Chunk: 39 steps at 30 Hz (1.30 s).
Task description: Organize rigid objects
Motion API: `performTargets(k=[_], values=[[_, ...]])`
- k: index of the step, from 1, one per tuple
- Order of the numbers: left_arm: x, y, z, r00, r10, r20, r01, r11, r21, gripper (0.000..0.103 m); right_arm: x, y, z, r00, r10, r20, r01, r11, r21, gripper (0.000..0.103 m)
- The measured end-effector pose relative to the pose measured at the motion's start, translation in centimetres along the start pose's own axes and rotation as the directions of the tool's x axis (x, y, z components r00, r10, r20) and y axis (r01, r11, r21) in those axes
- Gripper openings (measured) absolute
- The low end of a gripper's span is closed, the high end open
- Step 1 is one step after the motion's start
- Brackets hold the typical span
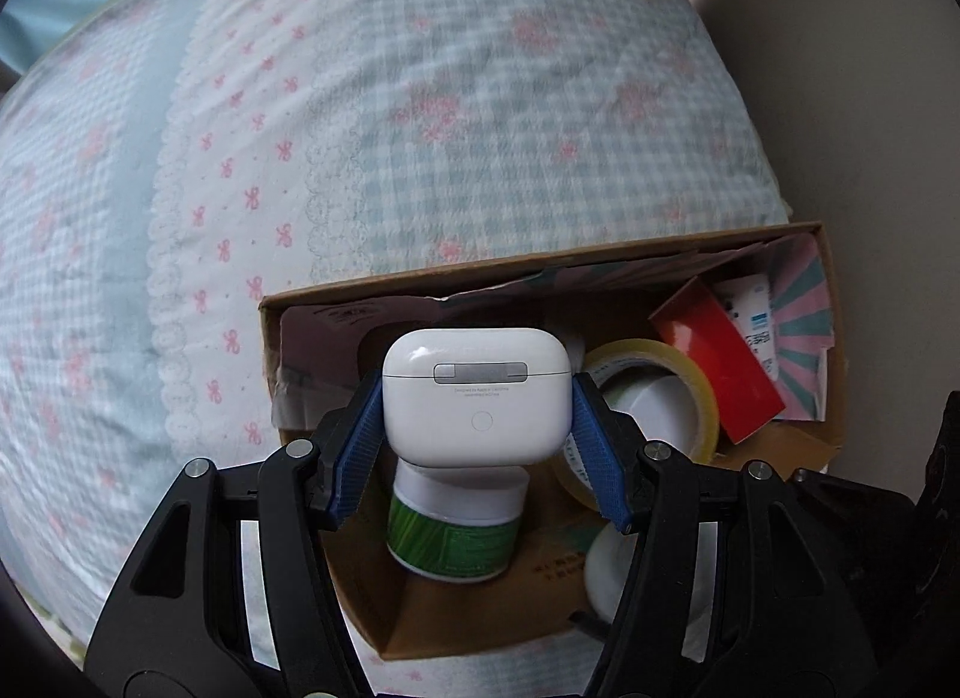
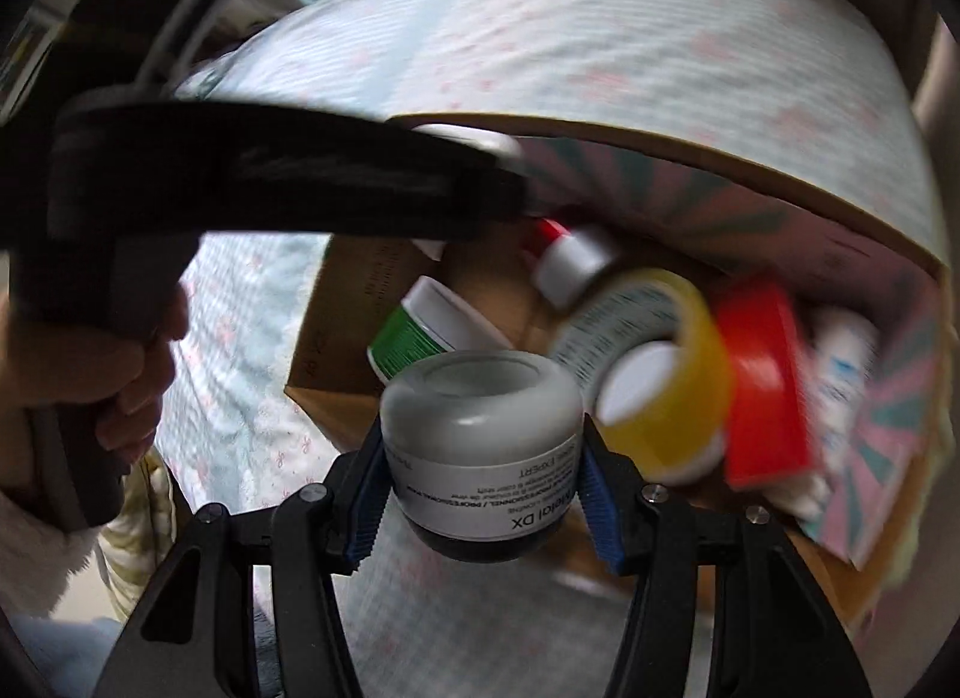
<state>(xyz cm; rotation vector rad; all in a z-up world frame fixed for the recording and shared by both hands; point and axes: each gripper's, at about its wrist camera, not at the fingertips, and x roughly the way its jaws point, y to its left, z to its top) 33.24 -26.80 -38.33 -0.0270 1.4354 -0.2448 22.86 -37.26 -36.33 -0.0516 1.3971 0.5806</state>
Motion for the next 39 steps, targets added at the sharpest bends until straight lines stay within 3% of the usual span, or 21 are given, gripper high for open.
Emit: performTargets(k=[7,9,10,11,15,28,39], values=[[1.1,0.2,0.6,0.999,0.008,-0.049,-0.004,0.997,0.078,0.058,1.8,1.3,-0.1,0.998,-0.045,0.038,0.049,0.991,-0.125,0.053],[0.9,0.0,0.7,0.999,0.031,-0.044,-0.027,0.994,0.103,0.083,1.3,1.2,-0.4,0.996,-0.061,0.071,0.07,0.989,-0.132,0.071],[0.4,-0.1,0.6,0.999,0.035,-0.023,-0.032,0.993,0.116,0.102,0.9,1.2,-0.5,0.994,-0.064,0.092,0.076,0.989,-0.129,0.095],[-0.1,-0.1,0.5,1.0,0.025,-0.001,-0.025,0.992,0.124,0.103,0.3,0.9,-0.7,0.991,-0.065,0.121,0.079,0.99,-0.118,0.103],[-0.7,0.2,0.1,1.0,0.015,0.017,-0.017,0.993,0.118,0.103,-0.2,-0.3,-1.4,0.995,0.003,0.099,0.002,0.999,-0.047,0.103],[-2.7,0.6,-1.0,0.998,0.013,0.06,-0.019,0.995,0.101,0.103,-1.2,1.5,-1.1,0.991,-0.07,0.118,0.076,0.996,-0.051,0.103],[-11.9,2.2,-4.3,0.982,0.003,0.19,-0.009,1.0,0.028,0.103,-5.2,4.4,-1.5,0.975,-0.146,0.167,0.156,0.987,-0.047,0.103]])
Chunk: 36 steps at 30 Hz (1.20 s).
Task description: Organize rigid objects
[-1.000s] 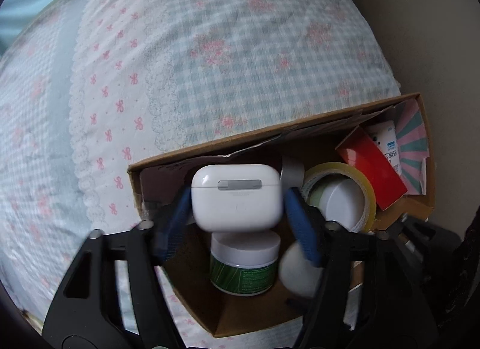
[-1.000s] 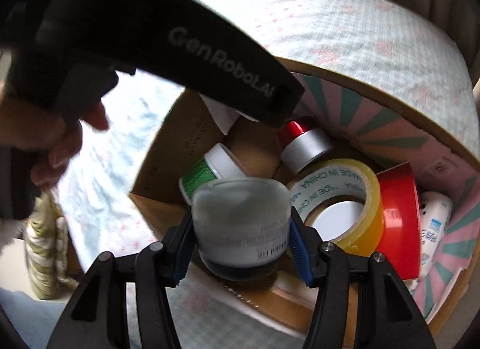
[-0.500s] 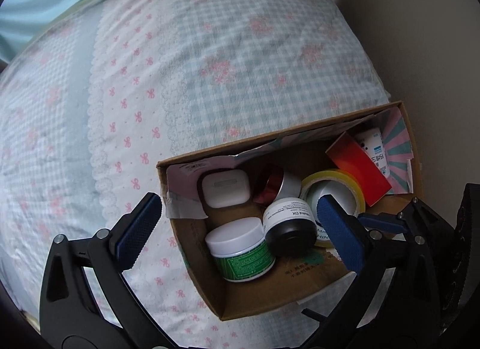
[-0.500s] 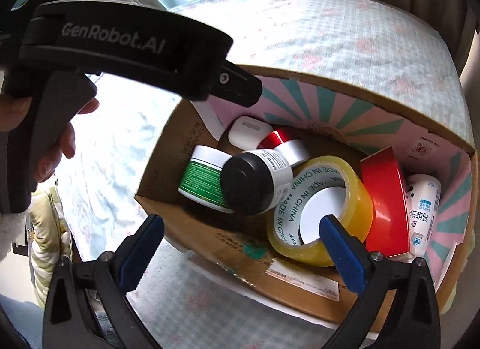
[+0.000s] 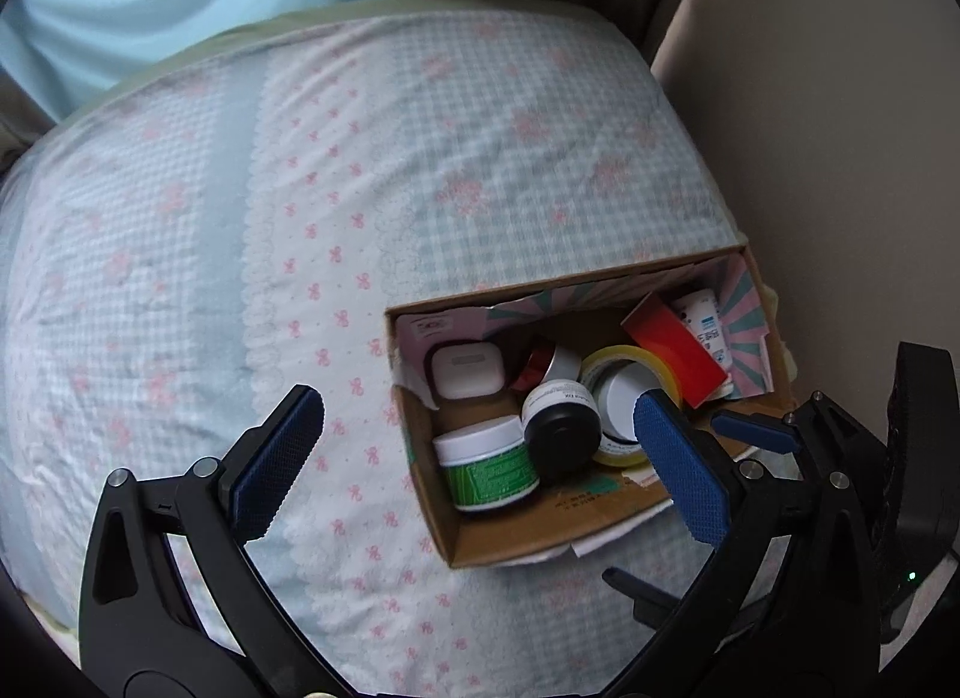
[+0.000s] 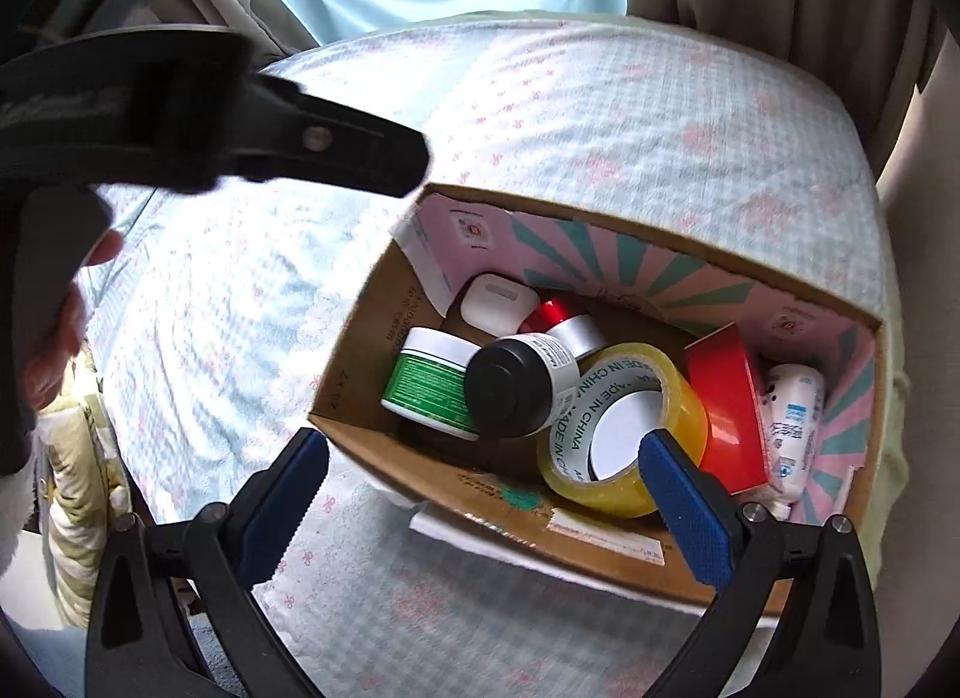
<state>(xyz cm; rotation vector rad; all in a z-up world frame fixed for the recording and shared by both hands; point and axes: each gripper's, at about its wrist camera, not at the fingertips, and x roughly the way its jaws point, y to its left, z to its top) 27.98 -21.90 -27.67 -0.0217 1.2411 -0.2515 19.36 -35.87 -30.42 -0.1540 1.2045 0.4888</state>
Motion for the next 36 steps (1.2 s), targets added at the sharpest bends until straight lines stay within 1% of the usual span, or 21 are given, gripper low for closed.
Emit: performTargets(k=[3,4,5,8,11,13,15,16,19,20,21,23,27,28,31,34,36], values=[[-4.3,1.1,-1.0,0.999,0.002,0.055,-0.001,1.0,-0.025,0.103,-2.1,2.0,0.8,0.999,-0.028,0.023,0.028,0.999,-0.018,0.103],[-6.2,1.7,-1.2,0.996,0.018,0.083,-0.015,0.999,-0.035,0.103,-3.2,2.9,1.2,0.999,-0.041,0.037,0.042,0.999,-0.024,0.103],[-7.9,2.2,-1.5,0.994,0.035,0.108,-0.031,0.998,-0.046,0.103,-4.4,3.8,1.7,0.997,-0.05,0.056,0.052,0.998,-0.027,0.103],[-13.7,4.2,-2.2,0.979,0.051,0.197,-0.037,0.997,-0.073,0.103,-8.3,7.1,3.3,0.99,-0.068,0.121,0.073,0.997,-0.034,0.103],[-19.6,6.1,-3.1,0.954,0.083,0.289,-0.06,0.995,-0.086,0.103,-12.6,10.4,4.7,0.976,-0.105,0.189,0.109,0.994,-0.013,0.103],[-23.6,7.4,-4.2,0.931,0.092,0.354,-0.063,0.994,-0.092,0.103,-15.8,12.4,5.3,0.962,-0.127,0.24,0.123,0.992,0.032,0.103],[-27.0,8.2,-5.5,0.907,0.107,0.408,-0.075,0.993,-0.094,0.103,-19.0,14.4,5.7,0.94,-0.177,0.29,0.161,0.984,0.079,0.103],[-28.9,8.6,-6.3,0.892,0.119,0.436,-0.086,0.992,-0.095,0.103,-21.0,15.7,5.7,0.923,-0.21,0.322,0.186,0.977,0.104,0.103],[-32.7,9.3,-9.2,0.857,0.132,0.498,-0.095,0.991,-0.099,0.103,-24.9,18.3,5.2,0.885,-0.269,0.379,0.219,0.961,0.17,0.103],[-33.7,9.4,-10.1,0.846,0.137,0.515,-0.101,0.99,-0.099,0.103,-26.0,19.1,4.9,0.873,-0.284,0.396,0.225,0.956,0.19,0.103],[-34.7,9.5,-11.2,0.831,0.15,0.536,-0.115,0.989,-0.098,0.103,-26.8,19.7,4.6,0.864,-0.295,0.408,0.228,0.952,0.206,0.103],[-36.1,9.5,-13.0,0.811,0.166,0.561,-0.139,0.986,-0.091,0.103,-28.0,20.9,3.7,0.843,-0.325,0.43,0.247,0.942,0.227,0.103],[-37.4,9.5,-15.6,0.783,0.176,0.596,-0.165,0.984,-0.074,0.103,-28.8,22.3,2.0,0.802,-0.376,0.465,0.28,0.923,0.263,0.103],[-37.6,9.6,-16.1,0.778,0.179,0.603,-0.167,0.983,-0.076,0.103,-28.8,22.3,1.7,0.797,-0.384,0.467,0.284,0.92,0.271,0.103],[-38.0,10.0,-17.1,0.767,0.168,0.619,-0.148,0.985,-0.085,0.103,-29.2,22.5,0.7,0.782,-0.408,0.471,0.299,0.909,0.291,0.103],[-38.1,10.3,-17.7,0.766,0.149,0.626,-0.123,0.989,-0.084,0.103,-29.3,22.7,0.2,0.773,-0.429,0.467,0.317,0.899,0.301,0.103],[-38.2,10.2,-17.8,0.767,0.145,0.626,-0.124,0.989,-0.077,0.103,-29.5,22.7,0.0,0.768,-0.437,0.468,0.321,0.895,0.309,0.103]])
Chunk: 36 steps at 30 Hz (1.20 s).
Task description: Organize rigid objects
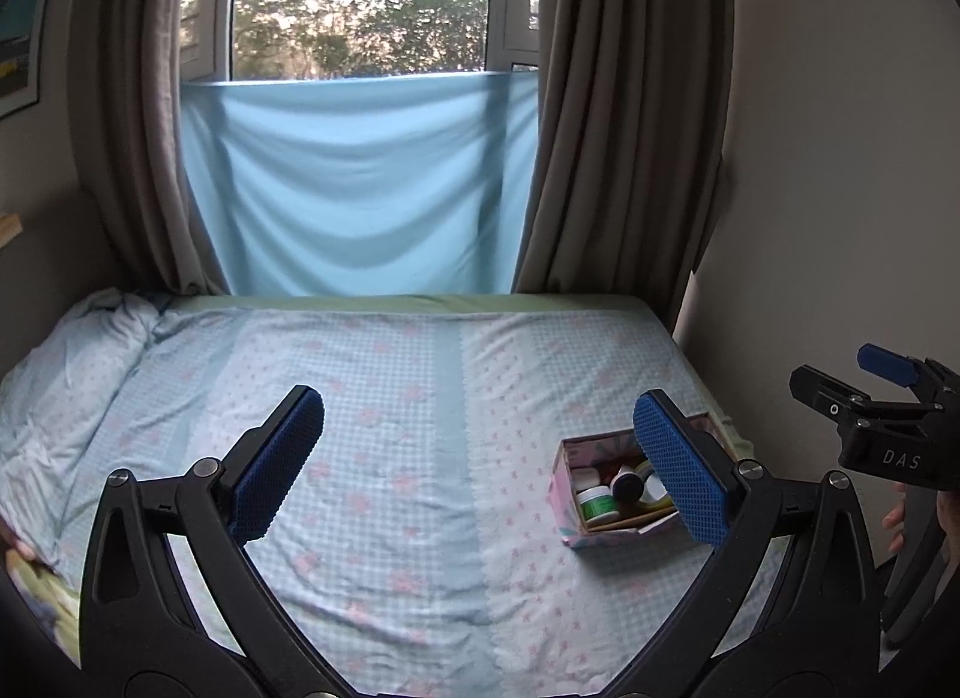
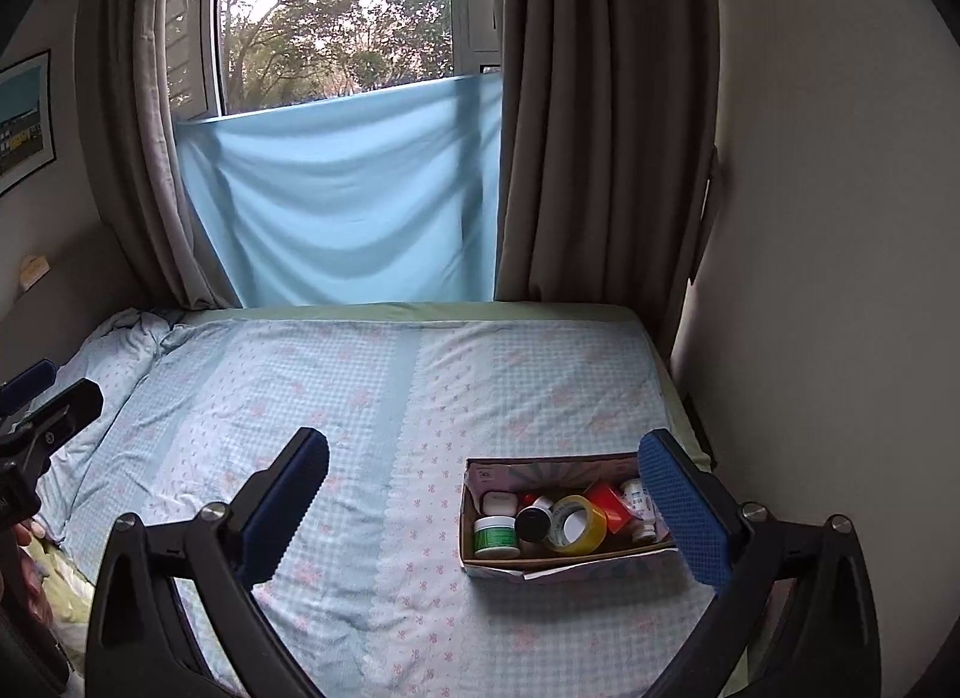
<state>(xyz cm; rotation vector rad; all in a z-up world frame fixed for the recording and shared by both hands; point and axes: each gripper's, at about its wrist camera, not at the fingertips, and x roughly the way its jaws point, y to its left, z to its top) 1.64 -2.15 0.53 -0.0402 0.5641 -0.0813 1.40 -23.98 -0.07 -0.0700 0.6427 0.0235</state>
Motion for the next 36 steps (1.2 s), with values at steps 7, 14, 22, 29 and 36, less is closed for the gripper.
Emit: performTargets(k=[7,14,22,29,36], values=[[0.1,-0.2,0.1,1.0,-0.002,0.005,0.002,1.0,0.009,0.103,-0.4,0.1,0.4,1.0,-0.01,0.017,0.01,1.0,0.006,0.103],[0.4,-0.1,0.2,1.0,0.006,0.003,-0.006,1.0,0.013,0.103,0.0,0.1,0.4,1.0,-0.005,0.017,0.004,1.0,0.011,0.103],[0.7,-0.2,-0.1,1.0,0.016,0.001,-0.016,1.0,0.022,0.103,0.2,0.0,0.6,1.0,-0.005,0.018,0.005,1.0,0.024,0.103],[0.7,-0.3,0.0,1.0,0.017,0.008,-0.017,0.999,0.031,0.103,0.3,0.1,0.6,1.0,-0.005,0.02,0.004,1.0,0.024,0.103],[1.0,-0.2,-0.1,0.999,0.032,0.01,-0.032,0.999,0.034,0.103,0.4,0.1,0.7,1.0,-0.005,0.027,0.004,1.0,0.027,0.103]])
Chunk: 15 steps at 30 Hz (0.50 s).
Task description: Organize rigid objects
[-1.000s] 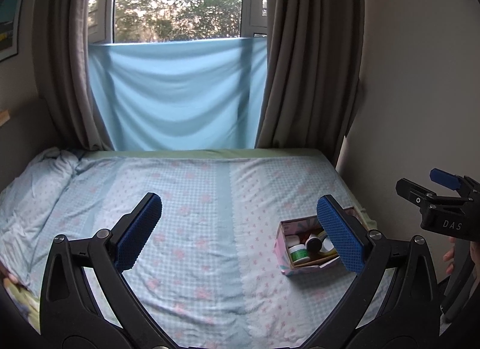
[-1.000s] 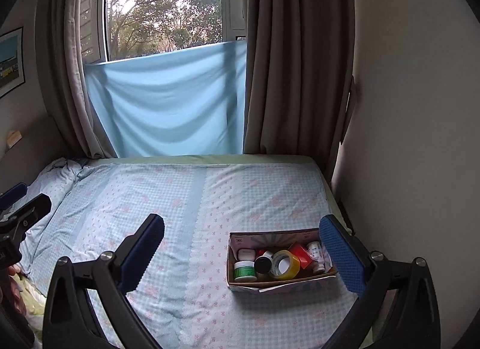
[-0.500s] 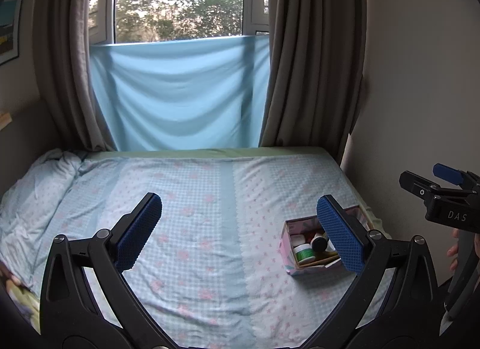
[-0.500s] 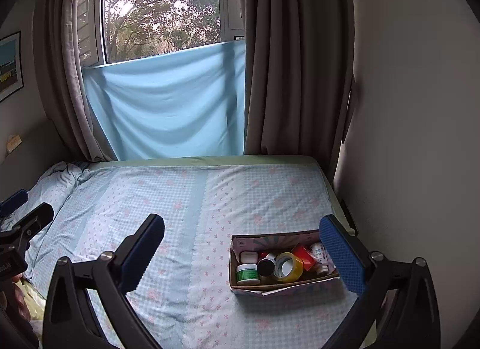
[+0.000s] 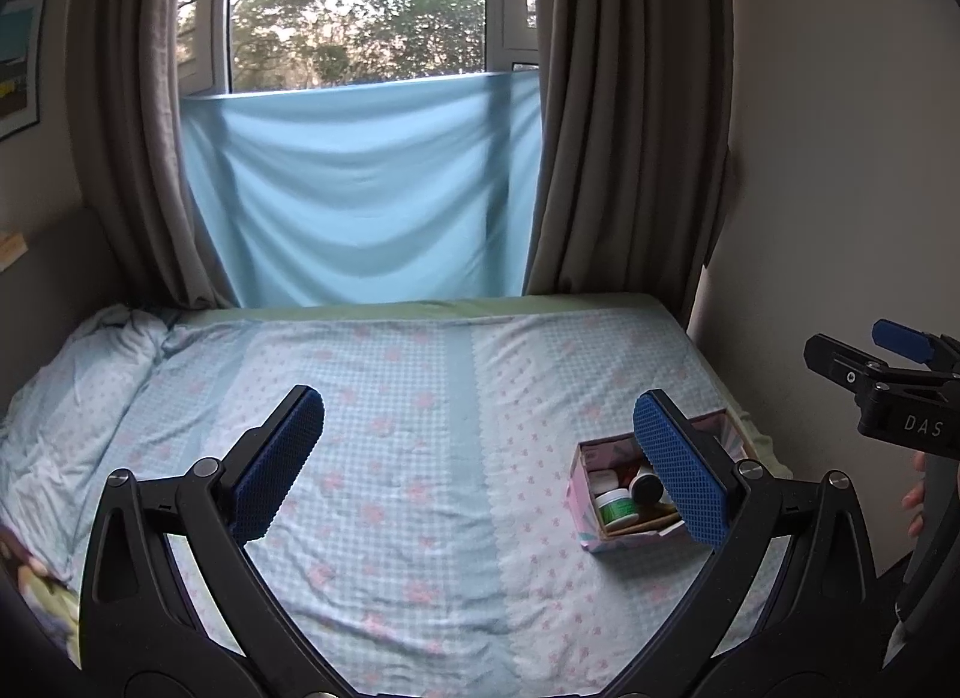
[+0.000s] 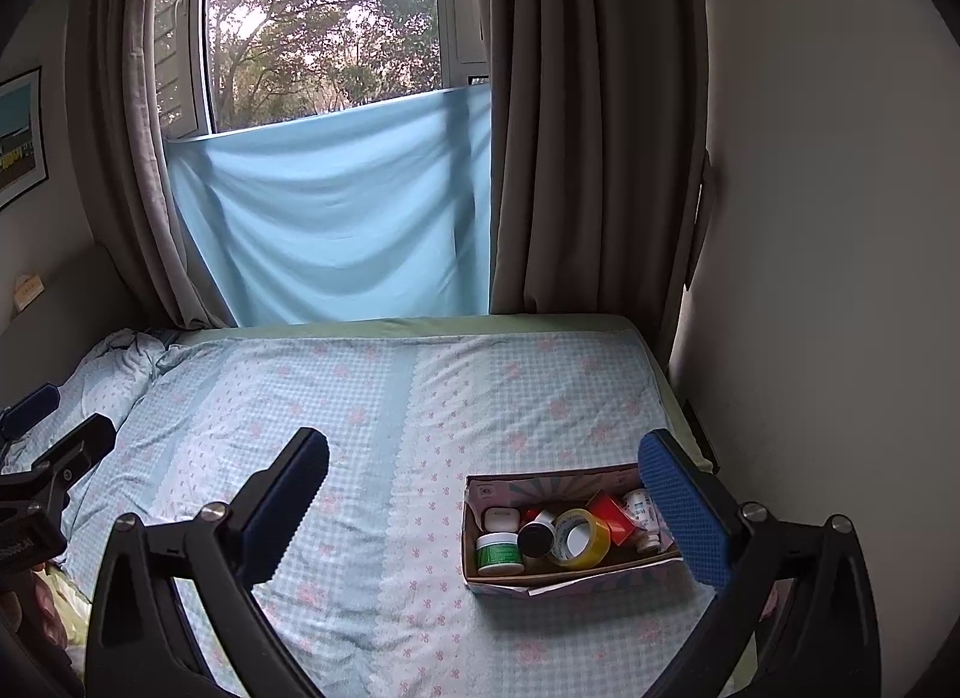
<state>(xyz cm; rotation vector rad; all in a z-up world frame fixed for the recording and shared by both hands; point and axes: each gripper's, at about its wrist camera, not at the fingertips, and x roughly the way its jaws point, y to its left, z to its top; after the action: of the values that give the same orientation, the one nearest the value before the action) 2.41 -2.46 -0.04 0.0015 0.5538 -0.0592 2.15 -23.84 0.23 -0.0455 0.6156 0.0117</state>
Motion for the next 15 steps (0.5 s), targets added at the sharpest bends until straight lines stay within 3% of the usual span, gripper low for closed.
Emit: performTargets(k=[15], values=[[-0.47,0.24,-0.16,0.999,0.024,0.029,-0.024,1.0,-0.006,0.103,-0.22,0.23,0.18,1.0,-0.003,0.028,0.004,1.0,-0.01,0.103]])
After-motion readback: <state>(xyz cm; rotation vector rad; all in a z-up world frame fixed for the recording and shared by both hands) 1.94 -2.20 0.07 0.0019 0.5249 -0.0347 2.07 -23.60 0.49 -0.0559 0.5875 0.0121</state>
